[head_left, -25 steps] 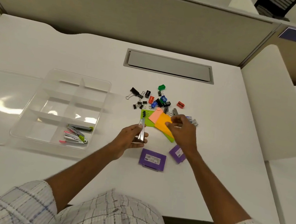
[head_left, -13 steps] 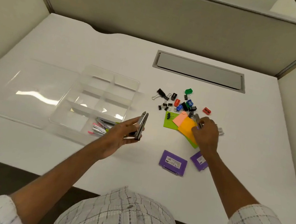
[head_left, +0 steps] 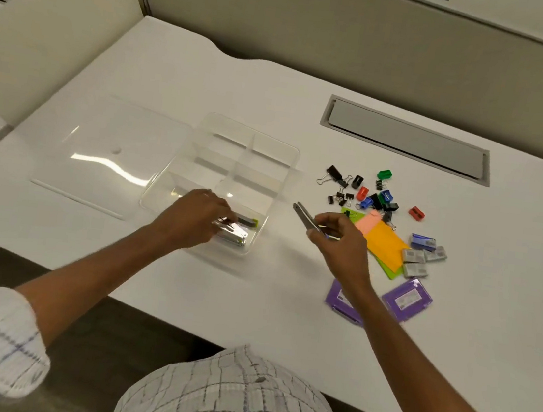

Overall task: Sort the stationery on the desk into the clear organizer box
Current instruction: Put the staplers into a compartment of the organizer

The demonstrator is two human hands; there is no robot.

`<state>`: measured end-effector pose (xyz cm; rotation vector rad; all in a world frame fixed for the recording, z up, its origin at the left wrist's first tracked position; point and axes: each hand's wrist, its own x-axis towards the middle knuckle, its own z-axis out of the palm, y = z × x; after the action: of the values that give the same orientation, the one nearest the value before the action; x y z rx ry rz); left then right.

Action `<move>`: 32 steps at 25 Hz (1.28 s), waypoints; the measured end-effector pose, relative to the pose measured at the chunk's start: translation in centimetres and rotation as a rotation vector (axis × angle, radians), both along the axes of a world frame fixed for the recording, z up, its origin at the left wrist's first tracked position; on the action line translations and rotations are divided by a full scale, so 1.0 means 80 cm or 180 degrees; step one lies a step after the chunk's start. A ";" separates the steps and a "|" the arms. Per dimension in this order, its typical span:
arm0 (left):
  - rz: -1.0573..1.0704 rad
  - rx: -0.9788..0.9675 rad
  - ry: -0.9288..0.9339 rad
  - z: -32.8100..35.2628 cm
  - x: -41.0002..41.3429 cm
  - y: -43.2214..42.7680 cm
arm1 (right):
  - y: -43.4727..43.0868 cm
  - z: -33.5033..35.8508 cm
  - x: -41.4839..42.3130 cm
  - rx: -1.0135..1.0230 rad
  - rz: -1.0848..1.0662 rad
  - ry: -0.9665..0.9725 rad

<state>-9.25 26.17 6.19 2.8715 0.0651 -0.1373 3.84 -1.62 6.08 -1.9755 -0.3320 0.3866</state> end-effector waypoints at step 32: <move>-0.1211 -0.0006 0.0032 -0.023 0.016 0.048 | 0.129 -0.021 -0.070 -0.1581 0.1294 -0.1706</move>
<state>-7.95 29.98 4.37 2.8480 -0.4801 -0.2233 -1.73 8.72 4.39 -2.4867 -1.0746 0.1933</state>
